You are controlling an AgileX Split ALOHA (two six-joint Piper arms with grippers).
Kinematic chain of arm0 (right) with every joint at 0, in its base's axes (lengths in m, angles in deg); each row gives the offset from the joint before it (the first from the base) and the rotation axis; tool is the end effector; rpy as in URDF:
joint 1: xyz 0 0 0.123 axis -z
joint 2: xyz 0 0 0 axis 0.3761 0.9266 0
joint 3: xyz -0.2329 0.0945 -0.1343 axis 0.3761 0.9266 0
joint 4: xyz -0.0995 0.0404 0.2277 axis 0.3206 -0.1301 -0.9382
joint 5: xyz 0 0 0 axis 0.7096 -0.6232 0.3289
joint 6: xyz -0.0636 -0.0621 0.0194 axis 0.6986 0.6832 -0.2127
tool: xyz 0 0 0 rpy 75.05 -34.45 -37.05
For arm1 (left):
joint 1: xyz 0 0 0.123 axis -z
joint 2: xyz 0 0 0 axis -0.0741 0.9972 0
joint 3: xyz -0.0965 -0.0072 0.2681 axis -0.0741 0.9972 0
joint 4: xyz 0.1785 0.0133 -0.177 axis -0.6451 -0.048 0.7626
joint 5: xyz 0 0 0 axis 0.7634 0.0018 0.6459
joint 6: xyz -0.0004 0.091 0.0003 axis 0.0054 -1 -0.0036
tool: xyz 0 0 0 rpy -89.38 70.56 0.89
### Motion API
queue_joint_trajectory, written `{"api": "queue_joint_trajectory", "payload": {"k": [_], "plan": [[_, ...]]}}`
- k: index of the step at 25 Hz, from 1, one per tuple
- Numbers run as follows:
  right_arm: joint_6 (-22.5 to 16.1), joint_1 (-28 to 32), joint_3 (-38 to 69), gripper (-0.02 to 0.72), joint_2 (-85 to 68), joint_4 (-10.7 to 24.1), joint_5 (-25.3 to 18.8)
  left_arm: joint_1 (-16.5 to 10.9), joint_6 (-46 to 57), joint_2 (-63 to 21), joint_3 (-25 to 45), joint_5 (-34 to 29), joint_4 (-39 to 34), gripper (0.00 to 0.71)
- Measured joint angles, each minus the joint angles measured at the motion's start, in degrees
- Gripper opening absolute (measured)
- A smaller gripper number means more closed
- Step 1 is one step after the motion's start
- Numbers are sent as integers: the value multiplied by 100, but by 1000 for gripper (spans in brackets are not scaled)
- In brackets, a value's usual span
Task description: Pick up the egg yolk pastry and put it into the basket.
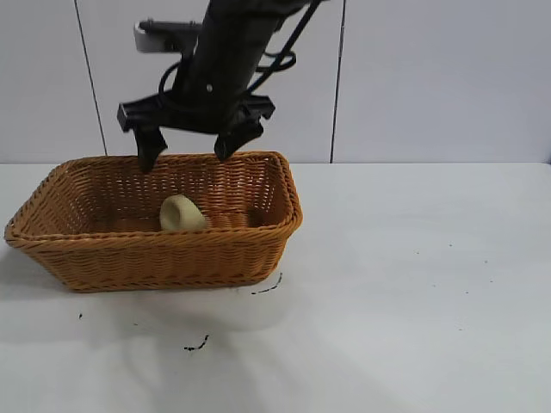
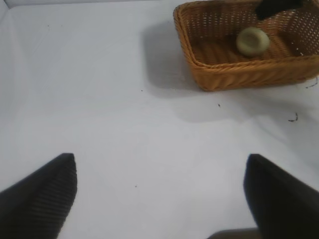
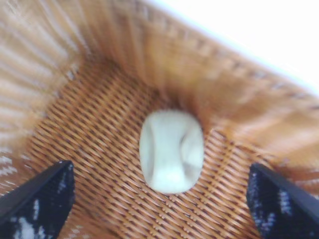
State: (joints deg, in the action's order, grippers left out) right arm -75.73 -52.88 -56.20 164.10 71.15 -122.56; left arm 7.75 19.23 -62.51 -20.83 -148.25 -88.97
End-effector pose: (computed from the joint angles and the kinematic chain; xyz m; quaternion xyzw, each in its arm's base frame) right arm 0.4405 0.2636 0.2837 -0.2359 0.9089 0.1015 0.3287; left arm -0.0047 0.0032 0.2768 0.0370 0.8517 0.0095 0.5227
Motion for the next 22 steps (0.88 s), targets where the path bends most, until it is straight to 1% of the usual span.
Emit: {"api": "queue_joint_trajectory", "payload": {"k": [1,7,9,12,14,17,19,22], "plan": [[0,186,-78,689,0,76,-130,0,0,0,0,0,0,693],[5,1519,-165,695,0,128,-817,0,0,0,0,0,0,693],[5,1913,-165,695,0,159,-934,0,0,0,0,0,0,693],[5,2392,-165,695,0,173,-999,0,0,0,0,0,0,693],[5,2627,-165,695,0,177,-1207,0,0,0,0,0,0,693],[11,2826,-176,695,0,177,-1607,0,0,0,0,0,0,693],[24,2892,-165,695,4,177,-1700,0,0,0,0,0,0,693],[24,2946,67,695,-156,145,-1705,0,0,0,0,0,0,693]]}}
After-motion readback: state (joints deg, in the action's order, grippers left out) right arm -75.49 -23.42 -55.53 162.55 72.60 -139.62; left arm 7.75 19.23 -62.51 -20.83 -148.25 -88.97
